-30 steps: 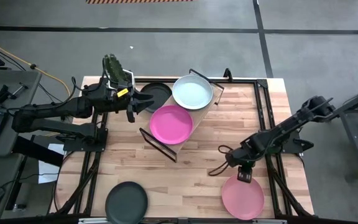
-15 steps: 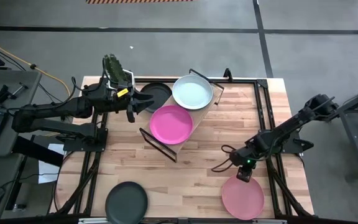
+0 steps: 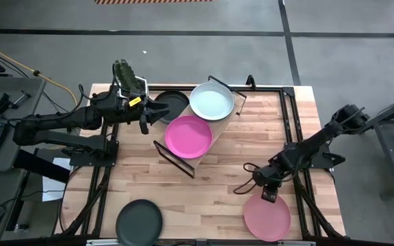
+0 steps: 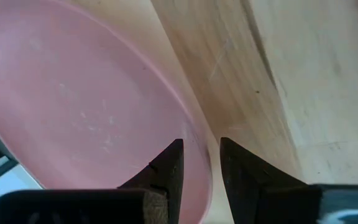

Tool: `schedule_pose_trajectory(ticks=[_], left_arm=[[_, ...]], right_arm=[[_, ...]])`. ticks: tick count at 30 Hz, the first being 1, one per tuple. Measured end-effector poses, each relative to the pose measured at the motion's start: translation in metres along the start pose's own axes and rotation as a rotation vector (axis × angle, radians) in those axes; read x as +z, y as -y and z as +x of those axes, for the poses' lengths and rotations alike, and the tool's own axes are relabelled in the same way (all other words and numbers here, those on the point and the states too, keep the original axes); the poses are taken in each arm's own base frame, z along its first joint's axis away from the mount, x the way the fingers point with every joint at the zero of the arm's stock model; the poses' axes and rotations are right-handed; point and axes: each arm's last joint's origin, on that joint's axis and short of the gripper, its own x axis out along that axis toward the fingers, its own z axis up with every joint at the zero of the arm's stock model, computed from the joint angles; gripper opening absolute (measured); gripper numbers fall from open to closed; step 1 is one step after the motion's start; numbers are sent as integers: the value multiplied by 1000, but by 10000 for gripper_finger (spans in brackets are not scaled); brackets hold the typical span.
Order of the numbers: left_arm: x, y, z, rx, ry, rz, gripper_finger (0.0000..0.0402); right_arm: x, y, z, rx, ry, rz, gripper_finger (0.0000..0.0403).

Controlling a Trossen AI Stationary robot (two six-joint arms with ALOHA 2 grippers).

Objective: Place and stack plates onto a shelf
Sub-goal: Stack the light pink plate on top of the pink plate on the shelf

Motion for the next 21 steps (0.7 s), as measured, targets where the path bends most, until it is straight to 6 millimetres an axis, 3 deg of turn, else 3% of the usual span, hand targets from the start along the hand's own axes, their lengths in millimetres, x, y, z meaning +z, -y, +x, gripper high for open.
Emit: schedule_pose_trajectory(ticks=[11,18,21], left_arm=[[0,0,0,4,2,1,154],[0,0,0,5,2,2,154],[0,0,0,7,3,1,154]], right_arm=[[-2,-2,11,-26,-30,-6,83],[0,-2,15,-34,-57,3,16],[0,-2,15,-30,-56,-1,9]])
